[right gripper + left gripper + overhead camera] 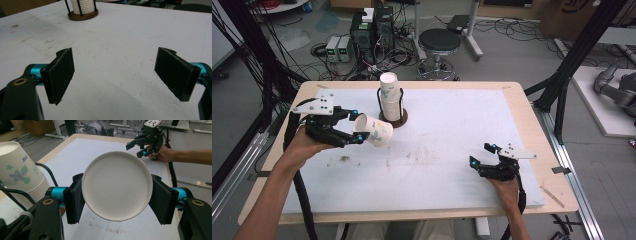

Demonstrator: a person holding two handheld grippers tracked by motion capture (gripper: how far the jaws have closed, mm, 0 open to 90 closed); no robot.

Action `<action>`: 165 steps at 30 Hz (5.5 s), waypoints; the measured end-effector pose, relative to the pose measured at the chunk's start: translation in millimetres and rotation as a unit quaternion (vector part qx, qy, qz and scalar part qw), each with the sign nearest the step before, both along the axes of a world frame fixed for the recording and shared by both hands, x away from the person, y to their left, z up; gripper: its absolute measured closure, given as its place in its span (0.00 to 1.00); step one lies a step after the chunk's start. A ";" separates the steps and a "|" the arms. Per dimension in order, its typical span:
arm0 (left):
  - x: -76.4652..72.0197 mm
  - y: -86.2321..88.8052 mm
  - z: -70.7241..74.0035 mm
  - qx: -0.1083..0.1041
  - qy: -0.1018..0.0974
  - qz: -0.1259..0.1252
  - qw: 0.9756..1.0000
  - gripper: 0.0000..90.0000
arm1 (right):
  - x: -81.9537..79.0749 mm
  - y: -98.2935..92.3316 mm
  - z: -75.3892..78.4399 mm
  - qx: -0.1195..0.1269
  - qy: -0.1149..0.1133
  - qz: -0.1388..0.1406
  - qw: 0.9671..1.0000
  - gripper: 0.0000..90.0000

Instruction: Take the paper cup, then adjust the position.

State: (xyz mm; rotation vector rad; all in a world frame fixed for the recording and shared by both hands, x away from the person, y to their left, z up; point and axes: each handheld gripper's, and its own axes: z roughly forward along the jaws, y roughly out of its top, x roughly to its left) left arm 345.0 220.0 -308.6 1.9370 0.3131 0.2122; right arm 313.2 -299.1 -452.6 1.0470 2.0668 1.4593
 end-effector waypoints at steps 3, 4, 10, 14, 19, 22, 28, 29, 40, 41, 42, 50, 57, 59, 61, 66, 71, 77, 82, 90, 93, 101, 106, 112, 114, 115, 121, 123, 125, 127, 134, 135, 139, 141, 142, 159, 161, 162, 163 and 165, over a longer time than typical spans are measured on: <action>-0.6 -1.3 -6.1 -0.001 0.004 -0.004 1.000 0.40 | 0.0 0.0 0.1 0.001 0.000 0.001 1.000 0.18; -0.4 -1.5 -7.8 -0.001 0.004 -0.005 1.000 0.40 | -0.1 0.1 0.0 0.001 0.000 0.001 1.000 0.18; 1.5 1.9 -16.7 -0.014 0.009 -0.003 1.000 0.40 | -0.1 -0.1 0.1 0.002 0.001 0.001 1.000 0.18; 2.2 5.4 -21.5 -0.035 0.009 -0.002 0.999 0.40 | -0.1 0.1 0.1 0.000 0.001 0.001 1.000 0.18; 3.0 6.4 -27.0 -0.040 0.011 -0.003 0.999 0.40 | 0.0 0.4 0.1 -0.001 0.001 0.001 1.000 0.18; 3.0 6.6 -27.5 -0.042 0.008 -0.005 0.999 0.40 | 0.0 0.7 0.1 -0.003 0.001 0.001 1.000 0.18; 3.4 6.7 -27.0 -0.048 0.005 -0.007 0.999 0.40 | 0.0 1.0 0.2 -0.006 0.001 0.001 1.000 0.18; 3.9 6.7 -27.4 -0.049 0.007 -0.009 0.999 0.40 | 0.0 1.0 0.2 -0.006 0.002 0.001 1.000 0.18; 3.8 4.2 -26.5 -0.048 0.005 -0.009 0.999 0.40 | 0.2 0.2 0.0 -0.002 -0.002 0.001 1.000 0.18; 3.6 3.2 -26.4 -0.047 0.006 -0.008 0.999 0.40 | 0.0 0.2 0.0 -0.002 -0.001 0.002 1.000 0.18; 3.8 2.7 -26.3 -0.046 0.005 -0.010 0.999 0.40 | 0.1 0.1 0.0 -0.002 -0.002 0.003 1.000 0.18; 3.6 -0.5 -26.3 -0.052 0.003 -0.015 0.999 0.40 | 0.2 0.6 0.3 -0.004 0.001 0.005 1.000 0.18; 4.1 -1.1 -28.6 -0.052 0.005 -0.019 0.998 0.40 | 2.8 0.3 0.6 -0.002 0.011 0.016 1.000 0.18; 4.5 -1.7 -29.0 -0.052 0.005 -0.022 0.998 0.40 | 4.1 -0.1 0.9 0.000 0.020 0.021 1.000 0.18; 5.0 -2.5 -29.5 -0.050 0.006 -0.023 0.998 0.40 | 5.1 -1.0 1.0 0.005 0.021 0.029 0.999 0.18; 6.0 -6.0 -29.9 -0.053 0.006 -0.026 0.998 0.40 | 5.0 -1.5 1.7 0.005 0.018 0.040 0.999 0.18; 6.4 -8.9 -30.1 -0.056 0.007 -0.029 0.998 0.40 | 5.8 -1.2 6.4 0.009 0.020 0.052 0.998 0.18; 7.5 -14.0 -30.9 -0.056 0.006 -0.037 0.998 0.40 | 8.4 1.9 24.0 0.005 0.011 0.074 0.997 0.18; 8.4 -19.6 -31.4 -0.063 0.008 -0.045 0.997 0.40 | 12.6 7.5 43.6 -0.001 0.000 0.096 0.995 0.18; 8.8 -26.7 -33.8 -0.067 0.010 -0.054 0.996 0.40 | 20.0 20.9 63.4 -0.014 -0.005 0.134 0.991 0.18; 8.9 -28.4 -34.9 -0.073 0.012 -0.056 0.996 0.40 | 21.7 26.6 69.1 -0.016 -0.004 0.147 0.989 0.18; 9.8 -34.5 -36.3 -0.078 0.011 -0.061 0.995 0.40 | 27.5 42.1 88.7 -0.024 -0.016 0.177 0.984 0.18; 10.6 -38.2 -38.3 -0.085 0.014 -0.065 0.994 0.40 | 29.8 48.4 99.8 -0.026 -0.020 0.194 0.980 0.18; 11.1 -42.8 -43.9 -0.093 0.019 -0.067 0.993 0.40 | 32.6 55.9 108.2 -0.029 -0.020 0.215 0.976 0.18; 11.4 -44.5 -45.6 -0.100 0.020 -0.067 0.993 0.40 | 33.7 59.5 111.0 -0.030 -0.020 0.224 0.974 0.18; 11.7 -44.9 -46.0 -0.101 0.020 -0.068 0.992 0.40 | 34.6 62.3 112.9 -0.030 -0.021 0.228 0.973 0.18; 13.1 -51.6 -49.7 -0.102 0.026 -0.069 0.992 0.40 | 38.9 74.4 118.0 -0.027 -0.023 0.247 0.968 0.18; 13.4 -54.1 -51.3 -0.100 0.029 -0.070 0.992 0.40 | 40.2 80.0 120.3 -0.028 -0.022 0.257 0.966 0.18; 13.6 -56.6 -52.5 -0.100 0.030 -0.071 0.992 0.40 | 42.1 86.1 122.7 -0.027 -0.026 0.265 0.963 0.18; 13.5 -58.7 -52.7 -0.102 0.031 -0.072 0.992 0.40 | 43.6 92.5 125.0 -0.027 -0.026 0.274 0.961 0.18; 13.6 -68.6 -53.0 -0.098 0.034 -0.084 0.991 0.40 | 48.9 112.5 127.6 -0.026 -0.022 0.303 0.952 0.18; 13.7 -69.7 -53.2 -0.098 0.034 -0.085 0.991 0.40 | 49.1 114.8 127.9 -0.025 -0.022 0.305 0.952 0.18; 14.2 -73.2 -53.1 -0.098 0.035 -0.091 0.990 0.40 | 49.6 123.4 127.9 -0.023 -0.022 0.320 0.947 0.18; 14.4 -74.8 -53.0 -0.097 0.036 -0.094 0.990 0.40 | 49.9 127.4 127.6 -0.022 -0.020 0.328 0.944 0.18; 14.4 -75.6 -52.9 -0.096 0.037 -0.095 0.990 0.40 | 50.1 129.0 127.4 -0.022 -0.021 0.331 0.943 0.18; 12.7 -86.1 -48.5 -0.097 0.036 -0.114 0.988 0.40 | 50.1 154.0 121.1 -0.022 -0.004 0.369 0.929 0.18; 12.2 -86.7 -48.4 -0.099 0.036 -0.114 0.988 0.40 | 49.8 156.2 120.2 -0.022 -0.003 0.372 0.928 0.18; 12.2 -86.7 -48.1 -0.100 0.035 -0.114 0.988 0.40 | 49.5 157.2 119.7 -0.023 -0.001 0.374 0.927 0.18; 12.0 -86.4 -47.7 -0.101 0.034 -0.114 0.988 0.40 | 49.1 158.3 119.2 -0.024 0.001 0.377 0.926 0.18; 11.9 -85.6 -46.7 -0.104 0.033 -0.115 0.987 0.40 | 49.0 160.0 118.1 -0.028 0.002 0.381 0.924 0.18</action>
